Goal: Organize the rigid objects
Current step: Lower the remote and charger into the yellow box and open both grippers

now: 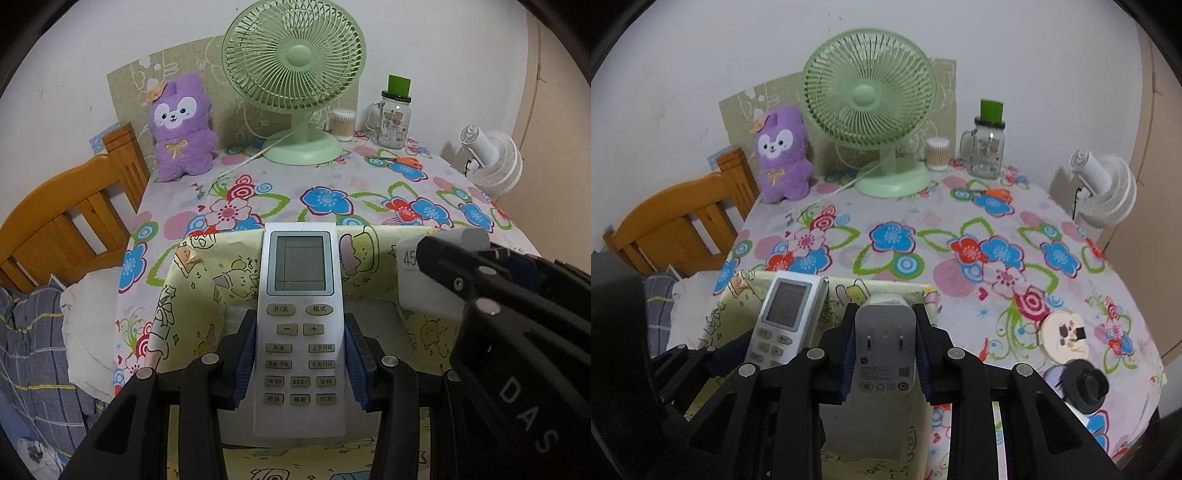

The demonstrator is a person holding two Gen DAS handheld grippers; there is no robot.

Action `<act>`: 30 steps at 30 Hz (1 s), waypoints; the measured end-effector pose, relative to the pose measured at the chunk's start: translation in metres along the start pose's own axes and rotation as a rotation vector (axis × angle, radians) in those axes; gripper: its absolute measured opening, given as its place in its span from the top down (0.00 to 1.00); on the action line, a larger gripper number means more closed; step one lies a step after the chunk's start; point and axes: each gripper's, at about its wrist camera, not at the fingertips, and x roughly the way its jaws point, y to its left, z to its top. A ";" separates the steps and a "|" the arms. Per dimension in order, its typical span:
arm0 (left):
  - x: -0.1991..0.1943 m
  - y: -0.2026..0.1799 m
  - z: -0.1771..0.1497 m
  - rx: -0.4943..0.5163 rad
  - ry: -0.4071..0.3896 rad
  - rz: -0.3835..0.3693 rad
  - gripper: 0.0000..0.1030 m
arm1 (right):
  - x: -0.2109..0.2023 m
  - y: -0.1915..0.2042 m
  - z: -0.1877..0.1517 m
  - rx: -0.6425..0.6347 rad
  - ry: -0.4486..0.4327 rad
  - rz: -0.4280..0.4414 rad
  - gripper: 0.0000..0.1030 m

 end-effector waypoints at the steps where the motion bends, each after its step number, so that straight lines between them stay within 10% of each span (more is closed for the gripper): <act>1: 0.001 0.000 -0.001 -0.001 0.002 0.002 0.56 | 0.002 0.000 -0.001 0.002 0.005 0.002 0.70; 30: 0.020 0.009 -0.009 -0.064 0.087 -0.058 0.37 | 0.030 0.008 -0.014 -0.033 0.091 0.030 0.59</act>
